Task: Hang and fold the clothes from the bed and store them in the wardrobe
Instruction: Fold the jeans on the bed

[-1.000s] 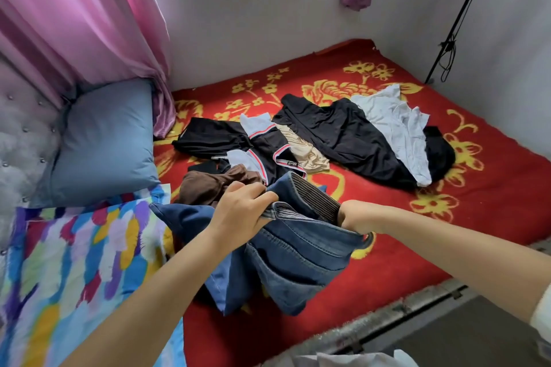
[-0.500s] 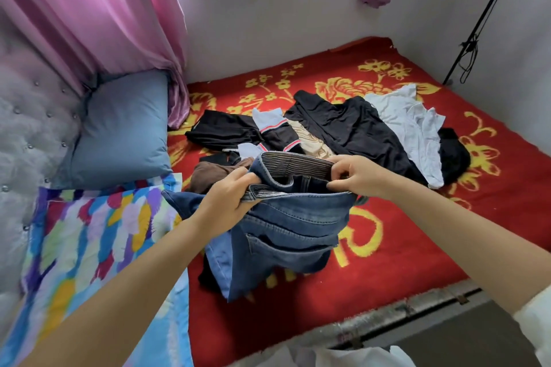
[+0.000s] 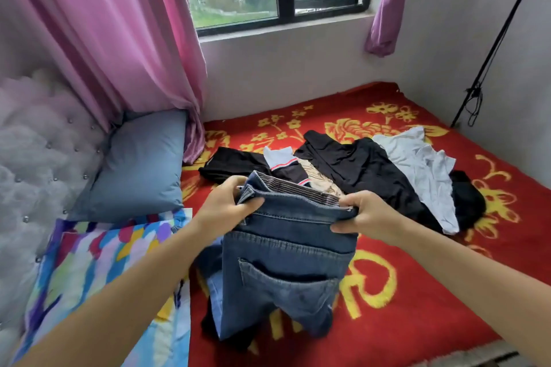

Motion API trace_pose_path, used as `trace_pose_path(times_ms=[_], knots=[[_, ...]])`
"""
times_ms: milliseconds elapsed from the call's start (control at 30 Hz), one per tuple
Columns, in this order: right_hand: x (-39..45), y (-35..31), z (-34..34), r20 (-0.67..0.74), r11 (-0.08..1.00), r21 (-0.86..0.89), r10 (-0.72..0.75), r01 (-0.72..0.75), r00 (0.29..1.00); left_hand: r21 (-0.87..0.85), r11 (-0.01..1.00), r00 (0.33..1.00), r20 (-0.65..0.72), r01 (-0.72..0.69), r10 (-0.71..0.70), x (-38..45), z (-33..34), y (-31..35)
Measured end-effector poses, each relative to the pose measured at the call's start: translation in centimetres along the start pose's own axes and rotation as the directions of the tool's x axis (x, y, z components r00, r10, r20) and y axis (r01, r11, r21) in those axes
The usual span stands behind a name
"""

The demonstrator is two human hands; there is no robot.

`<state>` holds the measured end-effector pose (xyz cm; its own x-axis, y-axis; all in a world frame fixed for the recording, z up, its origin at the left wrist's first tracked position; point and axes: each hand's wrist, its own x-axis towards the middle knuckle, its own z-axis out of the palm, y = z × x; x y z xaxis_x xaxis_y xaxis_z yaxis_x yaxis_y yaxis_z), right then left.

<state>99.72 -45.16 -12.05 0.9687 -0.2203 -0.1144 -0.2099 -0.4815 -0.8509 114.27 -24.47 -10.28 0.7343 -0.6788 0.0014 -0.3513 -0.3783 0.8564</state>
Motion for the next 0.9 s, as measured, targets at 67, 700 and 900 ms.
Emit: trace_pose_path(times_ms=[67, 700, 900], knots=[[2.5, -1.6, -1.3, -0.013, 0.99, -0.14, -0.023, 0.021, 1.0, 0.074, 0.984, 0.963, 0.204, 0.161, -0.173, 2.1, -1.8, 1.6], [11.5, -33.0, -20.7, -0.788, 0.794, -0.329, -0.529, 0.512, 0.314, 0.008, 0.806, 0.591, -0.676, -0.592, 0.441, 11.4, -18.0, 30.4], [10.0, -30.3, -19.8, -0.792, 0.836, -0.294, -0.485, 0.464, 0.371, 0.241, 0.918, 0.701, -0.593, -0.316, 0.397, 9.8, -16.4, 29.0]])
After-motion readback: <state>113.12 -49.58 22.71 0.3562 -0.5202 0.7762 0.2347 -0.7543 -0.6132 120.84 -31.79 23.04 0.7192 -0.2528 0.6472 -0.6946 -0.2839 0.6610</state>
